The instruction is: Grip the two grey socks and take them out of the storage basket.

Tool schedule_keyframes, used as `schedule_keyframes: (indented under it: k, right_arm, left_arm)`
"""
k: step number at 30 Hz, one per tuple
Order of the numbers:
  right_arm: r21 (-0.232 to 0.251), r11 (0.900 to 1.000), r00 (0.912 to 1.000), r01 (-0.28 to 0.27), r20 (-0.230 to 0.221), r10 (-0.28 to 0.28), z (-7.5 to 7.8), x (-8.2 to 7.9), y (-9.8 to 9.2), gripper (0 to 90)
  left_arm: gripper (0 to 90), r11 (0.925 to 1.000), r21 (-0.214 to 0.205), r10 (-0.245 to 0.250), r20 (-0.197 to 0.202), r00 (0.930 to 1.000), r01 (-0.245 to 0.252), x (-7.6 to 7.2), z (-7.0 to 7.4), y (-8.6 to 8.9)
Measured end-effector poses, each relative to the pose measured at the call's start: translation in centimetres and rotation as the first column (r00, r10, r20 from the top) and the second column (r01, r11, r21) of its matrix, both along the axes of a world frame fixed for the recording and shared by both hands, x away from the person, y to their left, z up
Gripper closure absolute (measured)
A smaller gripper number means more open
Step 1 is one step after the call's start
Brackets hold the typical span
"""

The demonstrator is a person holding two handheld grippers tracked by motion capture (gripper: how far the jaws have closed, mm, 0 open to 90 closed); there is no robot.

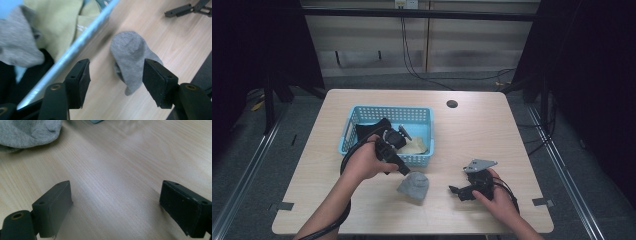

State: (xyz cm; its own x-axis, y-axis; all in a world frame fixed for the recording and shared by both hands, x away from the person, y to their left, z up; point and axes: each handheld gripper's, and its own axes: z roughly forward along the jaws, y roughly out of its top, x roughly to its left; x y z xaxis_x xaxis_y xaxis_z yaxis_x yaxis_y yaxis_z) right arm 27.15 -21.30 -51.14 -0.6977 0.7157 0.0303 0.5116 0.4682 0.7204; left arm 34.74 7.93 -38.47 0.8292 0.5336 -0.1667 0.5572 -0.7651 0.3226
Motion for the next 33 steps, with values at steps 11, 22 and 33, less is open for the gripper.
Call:
schedule_keyframes:
  k: [11, 22, 33]
  right_arm:
    - [0.0, 1.0, 1.0, 0.0, 0.0, 0.0, 0.0, 0.0, 0.0, 10.4]
    - [0.0, 1.0, 1.0, 0.0, 0.0, 0.0, 0.0, 0.0, 0.0, 10.4]
    - [0.0, 1.0, 1.0, 0.0, 0.0, 0.0, 0.0, 0.0, 0.0, 10.4]
  left_arm:
    - [30.5, 0.9972, -0.013, 0.074, 0.035, 0.9966, -0.074, 2.1, 1.4, 1.3]
    - [29.0, 0.9893, -0.003, 0.146, 0.054, 0.9878, -0.146, 4.1, 1.2, 2.0]
    - [28.4, 0.9778, -0.027, 0.209, 0.052, 0.9766, -0.208, 6.2, -0.1, 2.9]
